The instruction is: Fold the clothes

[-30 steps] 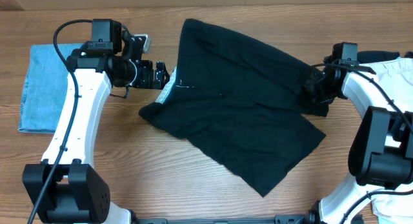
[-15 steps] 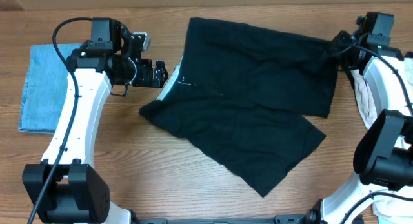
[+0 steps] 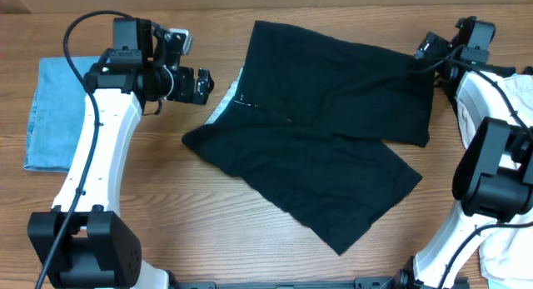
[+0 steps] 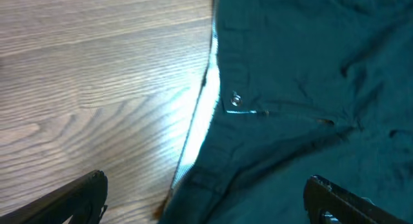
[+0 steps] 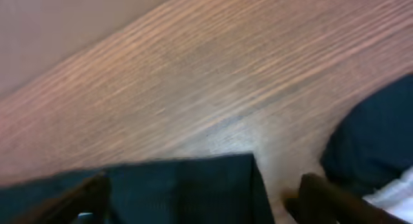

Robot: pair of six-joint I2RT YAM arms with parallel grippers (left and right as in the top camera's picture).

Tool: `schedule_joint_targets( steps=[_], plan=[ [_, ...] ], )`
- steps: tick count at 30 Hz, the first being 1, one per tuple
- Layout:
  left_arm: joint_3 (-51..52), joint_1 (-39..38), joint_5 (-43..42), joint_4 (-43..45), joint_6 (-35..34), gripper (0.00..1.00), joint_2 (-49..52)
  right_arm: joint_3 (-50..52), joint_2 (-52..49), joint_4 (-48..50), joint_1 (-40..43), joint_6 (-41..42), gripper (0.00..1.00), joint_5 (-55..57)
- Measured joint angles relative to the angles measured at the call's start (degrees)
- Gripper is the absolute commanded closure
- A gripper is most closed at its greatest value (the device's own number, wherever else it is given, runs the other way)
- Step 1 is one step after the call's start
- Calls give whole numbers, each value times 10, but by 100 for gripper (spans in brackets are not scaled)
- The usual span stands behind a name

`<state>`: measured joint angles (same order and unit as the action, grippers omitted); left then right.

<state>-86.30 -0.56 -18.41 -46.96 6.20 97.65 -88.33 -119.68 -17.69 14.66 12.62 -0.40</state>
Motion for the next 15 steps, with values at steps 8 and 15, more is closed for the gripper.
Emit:
schedule_joint_targets(
  steps=[8, 15],
  plan=[
    [-1, 59, 4, -10, -3, 0, 0, -42, 235, -442, 3, 38, 0, -47],
    [-1, 59, 4, -12, -3, 0, 0, 4, 234, -613, 11, 91, 0, -61]
  ],
)
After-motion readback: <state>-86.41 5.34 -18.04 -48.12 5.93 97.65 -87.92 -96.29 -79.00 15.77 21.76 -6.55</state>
